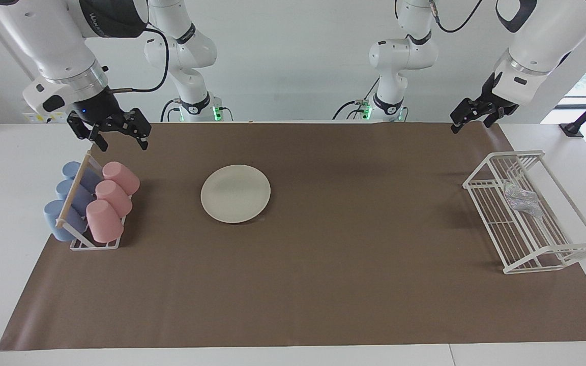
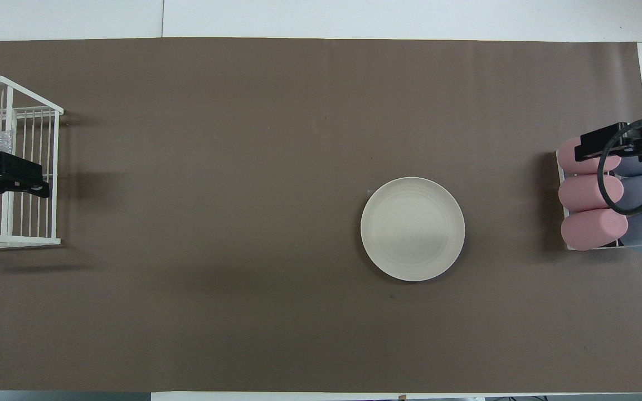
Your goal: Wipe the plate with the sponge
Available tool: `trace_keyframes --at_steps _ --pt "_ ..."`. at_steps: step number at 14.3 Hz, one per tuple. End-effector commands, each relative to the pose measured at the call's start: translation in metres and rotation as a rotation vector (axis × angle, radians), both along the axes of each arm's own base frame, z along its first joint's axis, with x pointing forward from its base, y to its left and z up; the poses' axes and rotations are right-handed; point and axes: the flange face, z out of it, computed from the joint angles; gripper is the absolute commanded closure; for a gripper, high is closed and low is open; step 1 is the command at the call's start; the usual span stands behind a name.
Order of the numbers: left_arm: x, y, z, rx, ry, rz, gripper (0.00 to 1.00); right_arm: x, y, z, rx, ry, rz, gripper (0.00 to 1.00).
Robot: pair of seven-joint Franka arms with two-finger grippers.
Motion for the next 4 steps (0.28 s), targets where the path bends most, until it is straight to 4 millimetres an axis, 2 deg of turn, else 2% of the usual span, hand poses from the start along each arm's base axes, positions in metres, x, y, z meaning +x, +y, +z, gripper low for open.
trace_keyframes --at_steps 1,4 --pt "-0.0013 0.0012 -0.0008 -0.011 -0.011 -0.004 0.00 0.0007 -0.0009 0.0048 -0.027 -0.021 0.021 0.00" --pt "-0.0012 0.0001 0.0001 -0.013 -0.014 -0.006 0.00 -0.0008 -0.0001 0.0072 -0.027 -0.024 0.022 0.00"
